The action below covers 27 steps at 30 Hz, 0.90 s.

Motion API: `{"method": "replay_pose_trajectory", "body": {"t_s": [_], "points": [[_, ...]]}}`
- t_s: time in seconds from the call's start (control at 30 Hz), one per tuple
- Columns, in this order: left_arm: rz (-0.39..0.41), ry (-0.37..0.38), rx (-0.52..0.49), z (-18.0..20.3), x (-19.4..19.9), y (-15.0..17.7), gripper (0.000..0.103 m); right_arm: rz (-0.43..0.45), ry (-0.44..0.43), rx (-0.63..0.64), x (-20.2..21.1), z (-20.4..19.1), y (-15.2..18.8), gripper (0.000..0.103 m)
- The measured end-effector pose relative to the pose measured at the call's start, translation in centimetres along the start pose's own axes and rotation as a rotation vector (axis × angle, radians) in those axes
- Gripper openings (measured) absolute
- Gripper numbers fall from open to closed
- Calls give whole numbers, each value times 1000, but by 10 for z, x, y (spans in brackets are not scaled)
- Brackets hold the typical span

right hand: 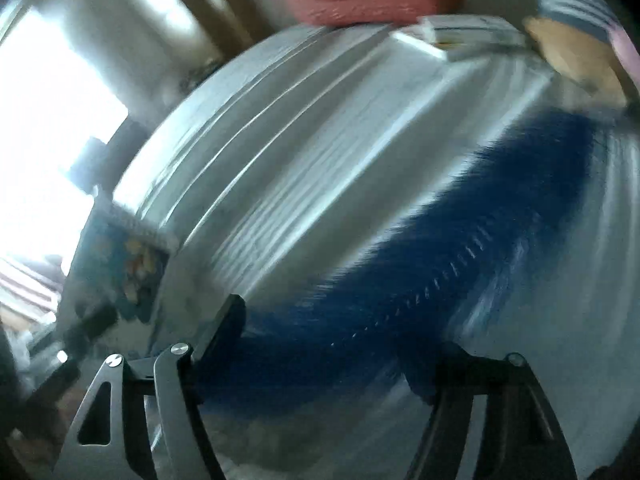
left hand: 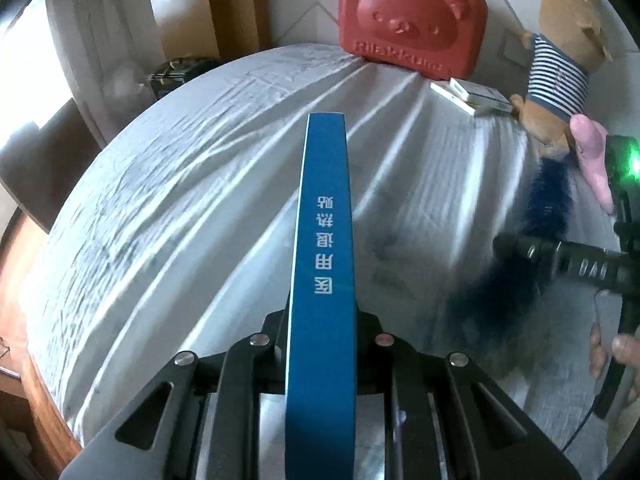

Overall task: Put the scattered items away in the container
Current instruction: 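Hold the blue box in left tool while right tool grasps the dark blue duster, then carry the blue box and duster with both tools over the blue crate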

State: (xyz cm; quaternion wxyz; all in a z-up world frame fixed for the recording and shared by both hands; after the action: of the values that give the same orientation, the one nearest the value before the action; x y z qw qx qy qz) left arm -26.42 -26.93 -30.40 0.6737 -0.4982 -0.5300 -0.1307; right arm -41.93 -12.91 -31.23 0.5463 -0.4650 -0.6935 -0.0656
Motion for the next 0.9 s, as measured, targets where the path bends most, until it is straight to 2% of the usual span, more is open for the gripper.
{"method": "replay_pose_trajectory", "body": {"t_s": [0.07,0.17,0.23,0.33,0.4,0.43,0.47,0.5,0.53,0.57,0.6,0.73,0.9], "points": [[0,16,-10,-2,-3,-4,18,3,46,-44,4,8,5,72],[-6,47,-39,2,-9,-8,18,23,100,-96,14,17,3,63],[-8,68,-61,7,-13,-12,18,44,140,-112,25,19,1,63],[-11,106,-110,18,-20,-15,18,85,199,-158,34,23,-6,66],[2,118,-137,23,-23,-18,18,94,248,-197,33,29,-7,74],[5,127,-149,24,-24,-20,18,94,258,-219,30,31,-9,74],[9,137,-161,26,-25,-22,18,93,264,-241,26,33,-11,72],[8,146,-173,27,-27,-24,18,78,276,-255,21,36,-12,56],[5,156,-181,27,-28,-25,18,75,316,-250,15,38,-13,51],[4,168,-186,26,-27,-25,18,61,351,-234,12,41,-16,27],[2,181,-191,26,-27,-26,17,56,364,-231,12,40,-14,19],[34,228,-211,23,-10,-32,17,92,384,-234,27,24,1,15],[81,291,-214,28,18,-41,17,143,336,-242,57,-8,30,13]]}}
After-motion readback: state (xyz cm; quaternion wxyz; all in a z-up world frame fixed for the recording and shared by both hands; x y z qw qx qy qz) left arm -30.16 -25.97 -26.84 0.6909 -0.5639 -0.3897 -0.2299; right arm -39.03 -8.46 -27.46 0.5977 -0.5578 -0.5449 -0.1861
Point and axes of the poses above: each gripper's, at about its wrist camera, not at the fingertips, and x roughly against the way its jaws point, z to its right, y to its underside, the point moved 8 cm from there along -x, roughly the way its jaws point, and after that the axes turned 4 degrees about -y, right-handed, at the moved point
